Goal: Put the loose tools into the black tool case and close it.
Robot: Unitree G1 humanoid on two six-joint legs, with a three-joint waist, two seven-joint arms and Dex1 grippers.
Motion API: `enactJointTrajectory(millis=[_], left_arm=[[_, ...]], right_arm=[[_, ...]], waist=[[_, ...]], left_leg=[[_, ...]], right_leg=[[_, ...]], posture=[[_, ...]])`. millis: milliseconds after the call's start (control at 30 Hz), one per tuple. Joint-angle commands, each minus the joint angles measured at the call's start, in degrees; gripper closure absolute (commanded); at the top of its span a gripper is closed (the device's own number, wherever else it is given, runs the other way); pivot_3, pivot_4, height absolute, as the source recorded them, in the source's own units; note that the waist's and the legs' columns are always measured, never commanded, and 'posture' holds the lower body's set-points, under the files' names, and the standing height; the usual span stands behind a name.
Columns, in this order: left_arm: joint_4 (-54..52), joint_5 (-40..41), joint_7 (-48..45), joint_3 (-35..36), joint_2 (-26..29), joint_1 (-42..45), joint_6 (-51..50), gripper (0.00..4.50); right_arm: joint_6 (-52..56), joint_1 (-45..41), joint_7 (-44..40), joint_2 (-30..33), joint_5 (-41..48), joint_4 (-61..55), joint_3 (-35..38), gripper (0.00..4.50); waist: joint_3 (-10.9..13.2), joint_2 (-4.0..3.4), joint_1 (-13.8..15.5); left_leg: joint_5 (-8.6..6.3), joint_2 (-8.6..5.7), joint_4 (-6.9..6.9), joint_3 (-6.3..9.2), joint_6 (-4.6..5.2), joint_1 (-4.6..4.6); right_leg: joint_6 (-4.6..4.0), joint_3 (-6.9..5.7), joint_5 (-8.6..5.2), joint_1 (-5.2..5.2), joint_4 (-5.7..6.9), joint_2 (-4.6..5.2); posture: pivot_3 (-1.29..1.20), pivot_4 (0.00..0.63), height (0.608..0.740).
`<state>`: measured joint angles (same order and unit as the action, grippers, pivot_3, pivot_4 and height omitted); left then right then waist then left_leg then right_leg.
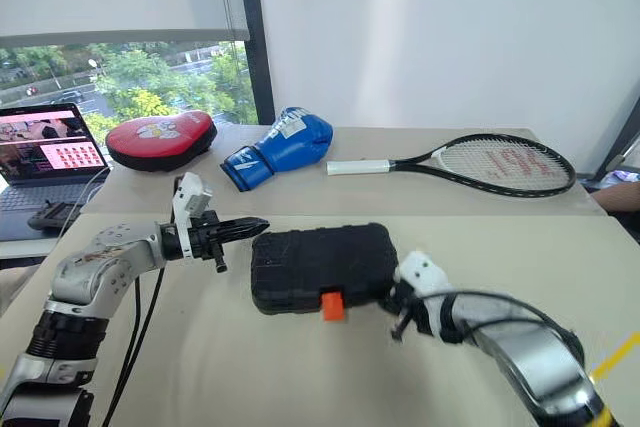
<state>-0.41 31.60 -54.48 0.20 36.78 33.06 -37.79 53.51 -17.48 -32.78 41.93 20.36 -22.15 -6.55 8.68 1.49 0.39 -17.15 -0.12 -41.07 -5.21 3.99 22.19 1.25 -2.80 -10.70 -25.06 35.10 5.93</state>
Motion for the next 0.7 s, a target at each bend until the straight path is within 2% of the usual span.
enactJointTrajectory(millis=[33, 133, 200, 233, 267, 333, 400, 433, 567, 600, 667, 700], left_arm=[[0.6, -1.3, 0.3, -2.1, -1.6, 4.2, -0.8, 4.40], [2.6, -4.5, -2.1, -6.5, -2.6, 7.1, 1.1, 4.40], [4.8, -5.2, -3.2, -7.7, -4.0, 9.2, 1.7, 4.50], [5.7, -5.5, -3.8, -8.0, -4.4, 9.9, 2.1, 4.50], [6.5, -5.5, -5.8, -8.5, -4.6, 10.6, 2.7, 4.25], [7.6, -4.7, -9.5, -9.1, -4.6, 11.4, 3.0, 3.80], [8.5, -5.0, -13.7, -10.7, -3.9, 11.6, 3.6, 3.11], [9.0, -5.6, -15.3, -11.4, -3.7, 11.5, 4.8, 2.61], [11.2, -8.1, -19.1, -13.3, -4.1, 11.3, 8.7, 1.17], [12.1, -8.9, -19.7, -13.7, -4.4, 11.3, 10.0, 0.74], [13.6, -10.8, -23.3, -15.3, -4.2, 10.8, 14.7, 0.18], [14.1, -11.5, -24.9, -15.7, -4.1, 10.6, 16.5, 0.06]], right_arm=[[-4.1, -7.3, 4.3, -2.4, -6.7, 11.2, -1.5, 4.50], [-3.3, -9.5, 2.4, -3.1, -5.1, 11.4, 0.7, 4.50], [0.6, -7.8, -1.1, -2.2, -0.4, 5.6, 3.2, 3.90], [2.1, -6.8, -1.5, -2.1, 1.0, 3.2, 4.2, 3.76], [4.4, -5.2, -1.8, -1.9, 2.9, -0.4, 5.6, 3.32], [8.7, -2.7, -1.4, -2.5, 6.4, -6.8, 8.5, 2.71], [13.5, -0.8, 0.3, -4.7, 10.2, -12.7, 12.1, 2.07], [15.5, -0.1, 1.0, -5.4, 11.6, -15.1, 13.0, 1.63], [20.8, -0.4, 5.4, -10.7, 14.3, -18.8, 14.2, 0.26], [21.7, -0.7, 6.7, -12.1, 14.4, -19.0, 14.1, 0.00], [23.2, -1.2, 9.2, -14.4, 14.1, -18.9, 13.0, 0.00], [23.6, -1.2, 10.0, -14.8, 13.7, -18.9, 12.0, 0.00]], waist=[[0.0, 0.01, 0.1], [0.0, 0.01, 0.4], [0.0, 0.01, 0.3], [0.0, 0.01, 0.3], [0.0, 0.00, 0.3], [0.0, 0.00, 0.0], [0.0, 0.00, -0.1], [0.0, 0.00, -0.1], [0.0, 0.00, 0.1], [0.0, 0.01, 0.1], [0.0, 0.00, 0.2], [0.0, 0.00, 0.2]], left_leg=[[0.01, -0.01, -0.03, 0.00, 0.00, 0.05], [0.04, -0.05, 0.00, -0.01, 0.08, 0.13], [0.04, -0.05, 0.00, -0.01, 0.09, 0.16], [0.04, -0.05, 0.00, -0.01, 0.10, 0.21], [0.04, -0.03, 0.01, 0.00, 0.10, 0.23], [0.03, 0.02, 0.08, 0.03, 0.11, 0.31], [0.02, 0.02, 0.14, 0.04, 0.11, 0.33], [0.02, 0.03, 0.16, 0.04, 0.11, 0.33], [0.00, 0.03, 0.06, 0.03, 0.13, 0.33], [-0.02, 0.01, 0.00, 0.02, 0.16, 0.30], [-0.05, 0.01, -0.06, 0.00, 0.22, 0.26], [-0.06, 0.01, -0.09, -0.01, 0.24, 0.24]], right_leg=[[0.01, 0.01, 0.01, -0.01, -0.02, -0.02], [0.07, 0.01, 0.04, -0.04, -0.05, 0.00], [0.10, 0.00, 0.06, -0.05, -0.06, -0.01], [0.13, 0.00, 0.07, -0.07, -0.05, -0.02], [0.16, 0.01, 0.09, -0.07, -0.04, -0.07], [0.19, 0.01, 0.11, -0.12, -0.08, -0.17], [0.22, 0.01, 0.09, -0.14, -0.11, -0.18], [0.23, 0.01, 0.08, -0.16, -0.11, -0.19], [0.22, 0.03, 0.09, -0.13, -0.10, -0.19], [0.23, 0.05, 0.09, -0.12, -0.12, -0.16], [0.22, 0.08, 0.09, -0.11, -0.13, -0.13], [0.21, 0.10, 0.10, -0.11, -0.10, -0.11]], posture=[[0.00, 0.150, 0.740], [0.00, 0.150, 0.740], [0.00, 0.150, 0.740], [0.00, 0.150, 0.740], [0.00, 0.150, 0.740], [0.00, 0.150, 0.740], [0.00, 0.150, 0.740], [0.00, 0.150, 0.740], [0.00, 0.150, 0.740], [0.00, 0.150, 0.740], [0.00, 0.150, 0.740], [0.00, 0.150, 0.740]])
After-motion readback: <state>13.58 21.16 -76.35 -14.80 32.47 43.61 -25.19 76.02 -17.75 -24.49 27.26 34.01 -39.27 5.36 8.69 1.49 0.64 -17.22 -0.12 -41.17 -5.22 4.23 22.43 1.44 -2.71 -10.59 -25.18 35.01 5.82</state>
